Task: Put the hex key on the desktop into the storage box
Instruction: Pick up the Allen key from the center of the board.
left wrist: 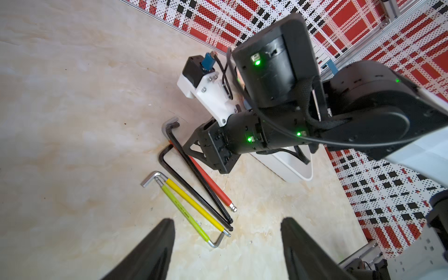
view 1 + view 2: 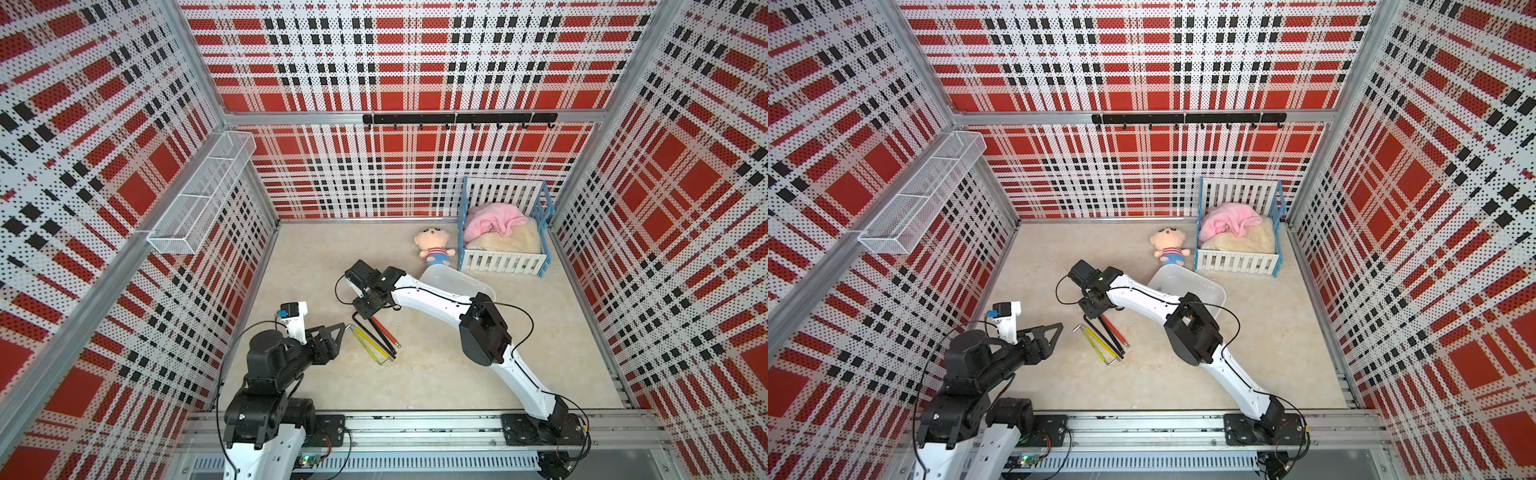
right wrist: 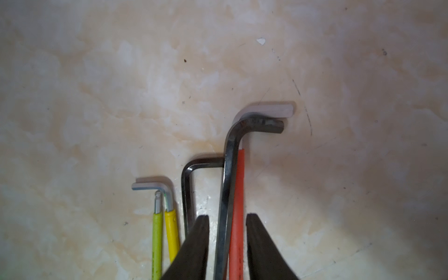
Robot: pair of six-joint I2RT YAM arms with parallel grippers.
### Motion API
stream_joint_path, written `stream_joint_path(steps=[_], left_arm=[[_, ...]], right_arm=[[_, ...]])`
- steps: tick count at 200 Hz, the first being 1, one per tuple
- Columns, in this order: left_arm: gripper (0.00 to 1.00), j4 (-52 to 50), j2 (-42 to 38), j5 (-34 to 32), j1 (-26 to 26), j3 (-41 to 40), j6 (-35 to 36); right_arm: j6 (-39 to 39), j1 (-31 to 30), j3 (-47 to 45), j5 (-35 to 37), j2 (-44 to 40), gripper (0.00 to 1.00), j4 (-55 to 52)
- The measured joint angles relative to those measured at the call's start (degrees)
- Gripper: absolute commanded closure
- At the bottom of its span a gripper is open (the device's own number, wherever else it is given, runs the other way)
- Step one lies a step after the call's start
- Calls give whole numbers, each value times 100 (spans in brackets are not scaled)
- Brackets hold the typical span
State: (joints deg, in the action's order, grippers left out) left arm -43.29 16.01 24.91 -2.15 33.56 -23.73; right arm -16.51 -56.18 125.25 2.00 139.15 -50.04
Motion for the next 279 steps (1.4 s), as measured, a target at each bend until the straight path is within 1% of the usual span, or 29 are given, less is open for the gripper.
stream_joint_path(steps=[96, 143, 171, 203, 243, 279], left_arm=[[25, 0, 0, -13, -2, 0, 0], [25, 0, 7, -15, 0, 0, -2], [25, 0, 7, -15, 0, -2, -2], [25, 0, 7, -15, 0, 0, -2], [25, 0, 7, -15, 0, 0, -2], [25, 0, 7, -15, 20, -2, -2]], right_arm=[[72, -44, 146, 92, 267, 67, -114], [122, -44, 354, 168, 492, 69, -114], [177, -44, 407, 181, 555, 74, -122], [201, -44, 461, 223, 560, 83, -155], [197, -44, 461, 245, 562, 87, -153], [184, -44, 461, 251, 562, 99, -155]])
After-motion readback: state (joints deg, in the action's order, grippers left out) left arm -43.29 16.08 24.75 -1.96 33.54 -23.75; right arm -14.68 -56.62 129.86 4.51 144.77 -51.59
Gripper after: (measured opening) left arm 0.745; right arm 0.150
